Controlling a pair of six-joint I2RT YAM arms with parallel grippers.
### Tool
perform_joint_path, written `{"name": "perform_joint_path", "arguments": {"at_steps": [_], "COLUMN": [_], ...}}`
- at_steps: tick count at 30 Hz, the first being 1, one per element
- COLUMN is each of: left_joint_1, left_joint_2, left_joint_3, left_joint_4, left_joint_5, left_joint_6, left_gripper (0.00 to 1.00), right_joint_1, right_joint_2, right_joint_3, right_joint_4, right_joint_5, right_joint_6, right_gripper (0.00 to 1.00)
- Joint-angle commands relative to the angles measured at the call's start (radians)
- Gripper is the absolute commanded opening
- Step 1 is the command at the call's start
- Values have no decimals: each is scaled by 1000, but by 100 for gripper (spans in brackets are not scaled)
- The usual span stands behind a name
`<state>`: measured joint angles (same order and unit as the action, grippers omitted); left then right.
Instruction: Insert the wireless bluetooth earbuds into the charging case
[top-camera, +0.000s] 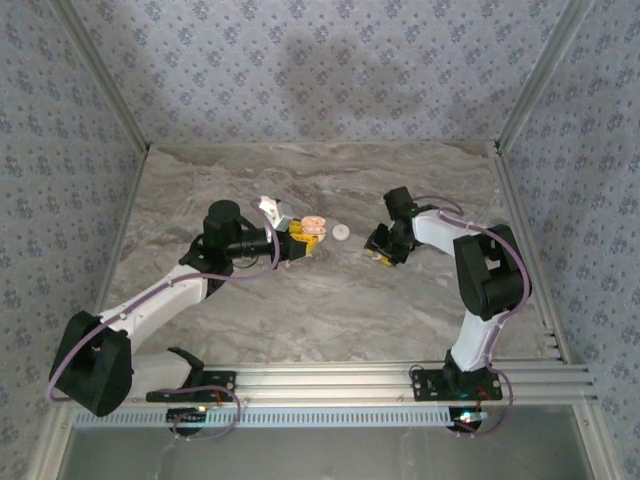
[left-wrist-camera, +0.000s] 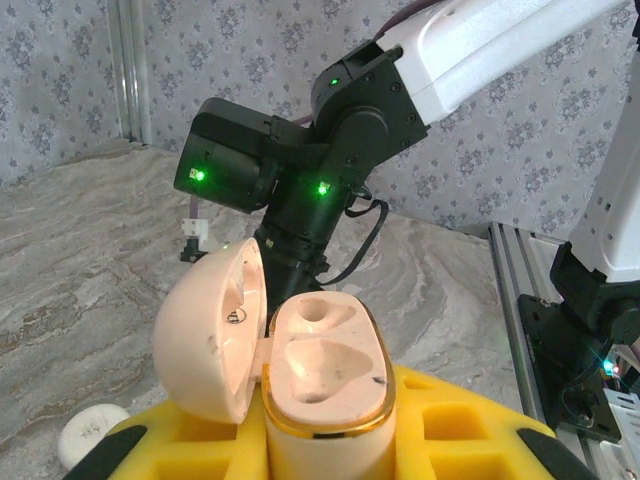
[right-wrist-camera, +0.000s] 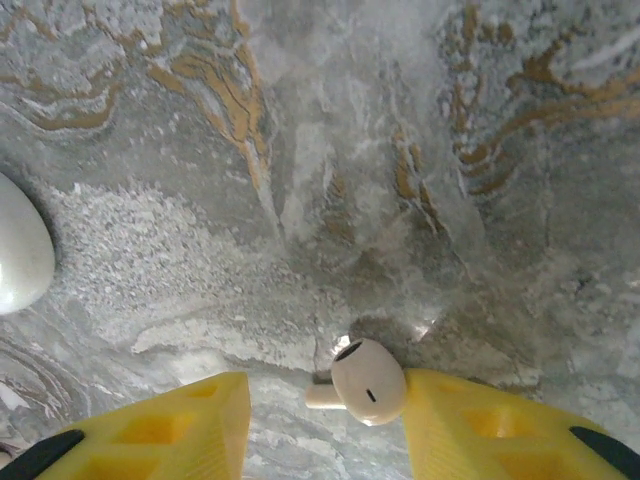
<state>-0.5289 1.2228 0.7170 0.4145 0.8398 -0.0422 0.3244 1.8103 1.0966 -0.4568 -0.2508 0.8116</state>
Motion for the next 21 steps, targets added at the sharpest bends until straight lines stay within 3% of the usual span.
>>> {"name": "perform_joint_path", "arguments": {"at_steps": [1, 13, 18, 21], "left_joint_1": [9, 18, 19, 19], "left_joint_2": [-26, -30, -26, -26], "left_joint_3": [4, 6, 10, 13], "left_joint_4": [0, -14, -15, -21], "left_joint_5": [-4, -7, -4, -2], "left_joint_6": [18, 23, 21, 22], "left_gripper": [19, 19, 19, 19], "right_joint_1": [-14, -29, -21, -8], "right_joint_2": [48, 101, 49, 32], "right_joint_3": [51, 172, 205, 254], "right_joint_4": [38, -9, -132, -248], "right_joint_5": [-4, -16, 45, 99], "right_joint_6": [-23, -98, -173, -295], "right_gripper": [45, 44, 44, 44]}}
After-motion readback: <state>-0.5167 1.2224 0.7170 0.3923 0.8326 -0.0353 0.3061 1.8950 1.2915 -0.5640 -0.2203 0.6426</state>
